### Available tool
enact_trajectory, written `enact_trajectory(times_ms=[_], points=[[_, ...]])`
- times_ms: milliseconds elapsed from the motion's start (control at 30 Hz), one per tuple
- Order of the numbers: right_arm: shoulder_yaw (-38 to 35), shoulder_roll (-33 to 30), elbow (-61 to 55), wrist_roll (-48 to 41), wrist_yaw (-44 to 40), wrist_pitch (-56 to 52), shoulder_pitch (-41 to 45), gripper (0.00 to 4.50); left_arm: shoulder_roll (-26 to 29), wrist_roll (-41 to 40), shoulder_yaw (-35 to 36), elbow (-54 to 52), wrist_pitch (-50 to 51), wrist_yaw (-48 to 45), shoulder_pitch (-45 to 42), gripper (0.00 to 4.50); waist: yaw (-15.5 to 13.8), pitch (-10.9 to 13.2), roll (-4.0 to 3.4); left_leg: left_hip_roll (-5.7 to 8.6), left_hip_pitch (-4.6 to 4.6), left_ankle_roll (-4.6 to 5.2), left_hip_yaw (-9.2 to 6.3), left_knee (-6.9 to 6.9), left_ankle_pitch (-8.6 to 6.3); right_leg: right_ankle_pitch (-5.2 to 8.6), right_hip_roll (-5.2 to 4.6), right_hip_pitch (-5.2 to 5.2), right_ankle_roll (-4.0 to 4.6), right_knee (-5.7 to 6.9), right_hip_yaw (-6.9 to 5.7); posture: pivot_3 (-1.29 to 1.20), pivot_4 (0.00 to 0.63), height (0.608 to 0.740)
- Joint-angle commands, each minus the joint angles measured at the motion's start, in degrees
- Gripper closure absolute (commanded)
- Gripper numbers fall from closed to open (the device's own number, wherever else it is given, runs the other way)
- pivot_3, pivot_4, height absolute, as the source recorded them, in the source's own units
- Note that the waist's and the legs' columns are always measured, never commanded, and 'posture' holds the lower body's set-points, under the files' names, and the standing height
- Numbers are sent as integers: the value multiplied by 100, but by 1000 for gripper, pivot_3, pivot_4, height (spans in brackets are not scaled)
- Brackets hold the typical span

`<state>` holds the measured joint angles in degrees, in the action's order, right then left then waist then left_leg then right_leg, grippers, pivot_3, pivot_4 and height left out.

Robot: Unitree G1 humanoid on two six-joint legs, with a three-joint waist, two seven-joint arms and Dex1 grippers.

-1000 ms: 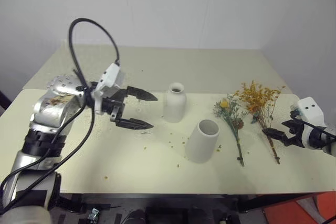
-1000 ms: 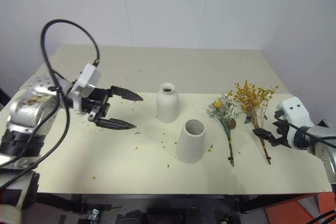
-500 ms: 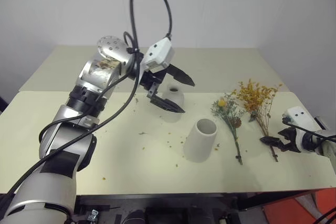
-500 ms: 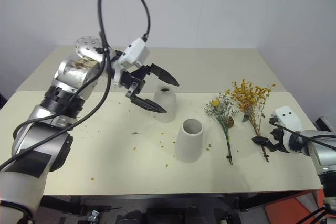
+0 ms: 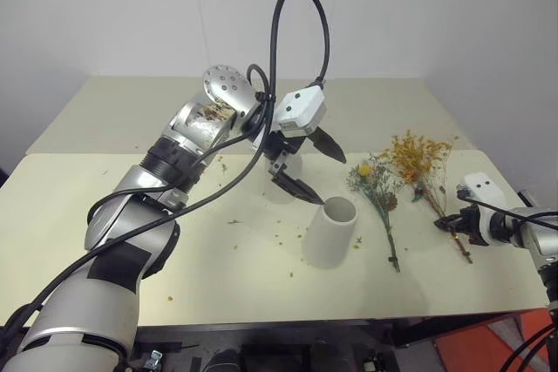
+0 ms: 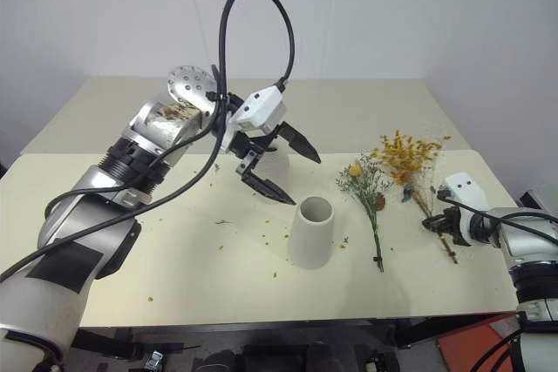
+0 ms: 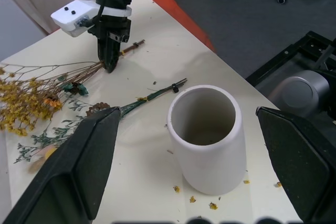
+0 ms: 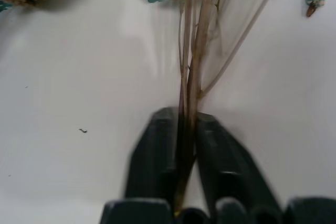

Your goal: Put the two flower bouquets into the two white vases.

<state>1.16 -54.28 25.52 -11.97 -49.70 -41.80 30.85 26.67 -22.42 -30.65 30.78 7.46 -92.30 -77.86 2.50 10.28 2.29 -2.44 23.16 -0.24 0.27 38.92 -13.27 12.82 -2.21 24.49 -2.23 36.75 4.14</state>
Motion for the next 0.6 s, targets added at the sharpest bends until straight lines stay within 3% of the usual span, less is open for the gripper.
enact_trajectory(times_ms=[33,167,333,467,600], points=[[-45,20,-39,82,-28,-32,40,4479,64,-61,12,-187,-30,-20,-115,0,-2,0,0,0,0,0,0,1,0,0,0,0,0,1,0,0,150,740],[-227,83,-247,18,133,-115,-39,4479,55,18,56,-171,0,-20,-83,0,2,0,0,1,-1,0,0,2,0,0,0,0,-1,3,0,0,150,740],[-1049,364,-922,-119,1055,-244,-162,4479,98,-50,512,-321,222,-20,123,0,5,4,-14,0,1,0,-1,0,0,0,0,3,0,4,1,0,150,740],[-1834,741,-2382,-384,1736,-343,-339,4479,315,-431,1221,-813,823,4,602,0,15,15,-40,2,6,0,-2,-1,0,0,0,11,-1,8,4,0,150,740],[-2401,1312,-3535,-634,2578,-662,63,4479,665,-844,1914,-1440,1527,189,1219,0,39,19,-47,1,14,0,-6,-3,1,0,4,36,0,34,7,0,150,740]])
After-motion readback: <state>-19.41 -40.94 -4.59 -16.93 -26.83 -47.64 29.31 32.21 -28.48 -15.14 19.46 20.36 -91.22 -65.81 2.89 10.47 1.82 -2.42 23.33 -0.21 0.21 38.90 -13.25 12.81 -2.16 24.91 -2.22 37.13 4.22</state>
